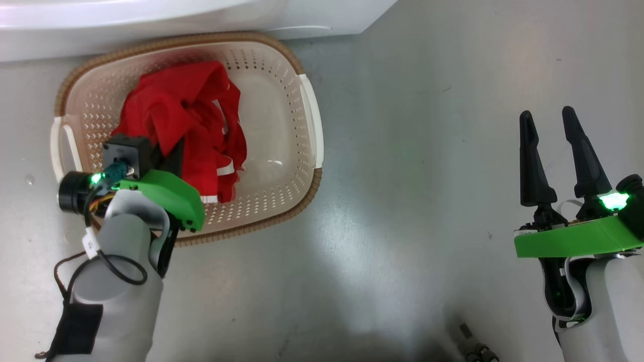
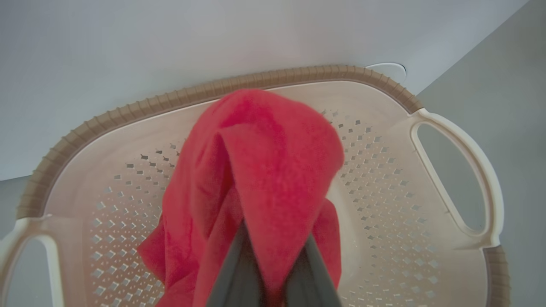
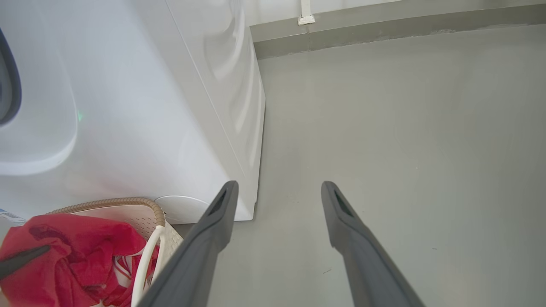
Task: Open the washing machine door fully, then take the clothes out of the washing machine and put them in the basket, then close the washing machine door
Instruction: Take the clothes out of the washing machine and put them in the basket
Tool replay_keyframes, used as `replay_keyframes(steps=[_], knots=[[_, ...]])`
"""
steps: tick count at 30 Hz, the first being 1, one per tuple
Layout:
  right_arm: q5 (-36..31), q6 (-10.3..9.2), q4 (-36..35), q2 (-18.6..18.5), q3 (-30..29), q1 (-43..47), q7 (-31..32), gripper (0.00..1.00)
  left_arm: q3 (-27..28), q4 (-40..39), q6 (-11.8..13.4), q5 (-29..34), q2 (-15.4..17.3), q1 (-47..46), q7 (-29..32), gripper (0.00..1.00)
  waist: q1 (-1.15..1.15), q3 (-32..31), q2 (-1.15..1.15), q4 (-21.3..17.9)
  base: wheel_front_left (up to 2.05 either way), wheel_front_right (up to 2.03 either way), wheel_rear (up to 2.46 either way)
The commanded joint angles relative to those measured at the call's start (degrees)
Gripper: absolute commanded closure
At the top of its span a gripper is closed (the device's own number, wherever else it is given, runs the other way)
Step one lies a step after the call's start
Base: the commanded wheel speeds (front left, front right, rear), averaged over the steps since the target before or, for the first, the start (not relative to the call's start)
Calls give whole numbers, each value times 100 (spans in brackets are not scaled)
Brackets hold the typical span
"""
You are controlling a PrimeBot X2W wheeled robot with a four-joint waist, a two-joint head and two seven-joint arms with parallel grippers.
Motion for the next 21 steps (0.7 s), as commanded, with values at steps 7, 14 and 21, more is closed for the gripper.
replay_keyframes(steps=[7,14,21], knots=[[-67,26,-68,9,112,104,-36,0,182,-37,-32,-26,157,188,-36,0,0,-267,0,53,0,0,0],[-94,26,3,10,104,170,-36,0,325,-268,-32,-95,140,447,-36,0,0,-609,0,138,0,0,0],[-162,26,106,-107,156,285,-36,0,541,-780,-32,-123,121,865,-36,0,0,-1135,0,267,0,0,0]])
